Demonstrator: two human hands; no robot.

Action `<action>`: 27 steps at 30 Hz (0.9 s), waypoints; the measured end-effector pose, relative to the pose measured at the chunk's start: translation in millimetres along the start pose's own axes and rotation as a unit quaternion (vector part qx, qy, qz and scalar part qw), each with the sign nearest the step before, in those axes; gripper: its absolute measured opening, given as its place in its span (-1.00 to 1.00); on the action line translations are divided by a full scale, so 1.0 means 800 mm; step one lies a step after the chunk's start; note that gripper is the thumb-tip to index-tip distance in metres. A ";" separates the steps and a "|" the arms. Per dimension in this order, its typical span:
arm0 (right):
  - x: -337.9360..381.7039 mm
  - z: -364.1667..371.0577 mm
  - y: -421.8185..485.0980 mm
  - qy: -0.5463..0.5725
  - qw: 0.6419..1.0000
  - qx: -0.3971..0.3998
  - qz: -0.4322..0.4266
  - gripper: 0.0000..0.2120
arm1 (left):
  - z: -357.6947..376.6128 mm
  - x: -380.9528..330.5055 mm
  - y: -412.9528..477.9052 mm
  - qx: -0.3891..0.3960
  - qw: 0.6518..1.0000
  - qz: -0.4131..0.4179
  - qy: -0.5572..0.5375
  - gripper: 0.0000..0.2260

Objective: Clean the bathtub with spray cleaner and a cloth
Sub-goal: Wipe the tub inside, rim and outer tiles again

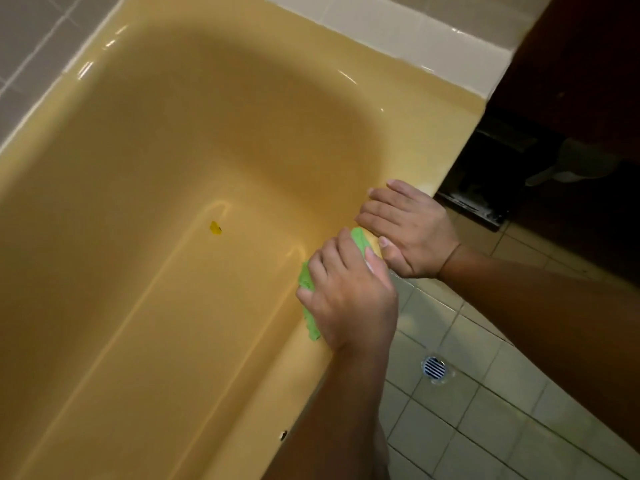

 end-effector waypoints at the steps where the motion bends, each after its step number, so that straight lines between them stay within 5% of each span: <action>1: -0.005 0.002 0.000 0.002 1.000 0.008 0.004 -0.44 | 0.002 -0.009 0.007 0.003 1.000 -0.003 -0.003 -0.62; 13: -0.101 -0.006 0.016 0.012 1.000 0.003 0.020 -0.43 | 0.026 -0.090 0.077 0.000 1.000 -0.018 0.000 -0.61; 21: -0.197 -0.015 0.030 0.027 0.999 0.034 0.007 -0.42 | 0.045 -0.154 0.151 -0.066 0.989 -0.127 -0.020 -0.63; 27: -0.251 -0.025 0.009 0.139 0.980 0.015 0.142 -0.44 | 0.060 -0.197 0.185 -0.119 0.980 -0.157 -0.016 -0.59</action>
Point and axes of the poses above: each hand's wrist, its own y-axis towards the middle knuckle, its own z-axis out of the palm, x = y × z, the point moved 6 cm from there along y, towards the middle knuckle, and after that the axes turned 7 degrees about z, right-handed, at the moved point
